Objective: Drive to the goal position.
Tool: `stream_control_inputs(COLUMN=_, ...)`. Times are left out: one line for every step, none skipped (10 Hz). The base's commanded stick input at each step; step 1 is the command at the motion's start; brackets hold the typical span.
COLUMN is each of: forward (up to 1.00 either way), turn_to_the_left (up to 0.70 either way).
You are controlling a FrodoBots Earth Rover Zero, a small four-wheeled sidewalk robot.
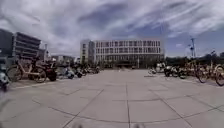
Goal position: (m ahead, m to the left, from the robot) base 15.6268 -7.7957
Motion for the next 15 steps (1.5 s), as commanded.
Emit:
stream_control_inputs(forward=0.70, turn_to_the_left=0.00)
stream_control_inputs(forward=0.70, turn_to_the_left=0.00)
stream_control_inputs(forward=0.70, turn_to_the_left=0.00)
stream_control_inputs(forward=0.70, turn_to_the_left=0.00)
stream_control_inputs(forward=0.49, turn_to_the_left=0.00)
stream_control_inputs(forward=0.02, turn_to_the_left=0.00)
stream_control_inputs(forward=0.00, turn_to_the_left=0.00)
stream_control_inputs(forward=0.00, turn_to_the_left=0.00)
stream_control_inputs(forward=0.00, turn_to_the_left=0.00)
stream_control_inputs(forward=0.00, turn_to_the_left=0.00)
stream_control_inputs(forward=0.00, turn_to_the_left=0.00)
stream_control_inputs(forward=0.00, turn_to_the_left=0.00)
stream_control_inputs(forward=0.00, turn_to_the_left=0.00)
stream_control_inputs(forward=0.00, turn_to_the_left=0.00)
stream_control_inputs(forward=0.00, turn_to_the_left=0.00)
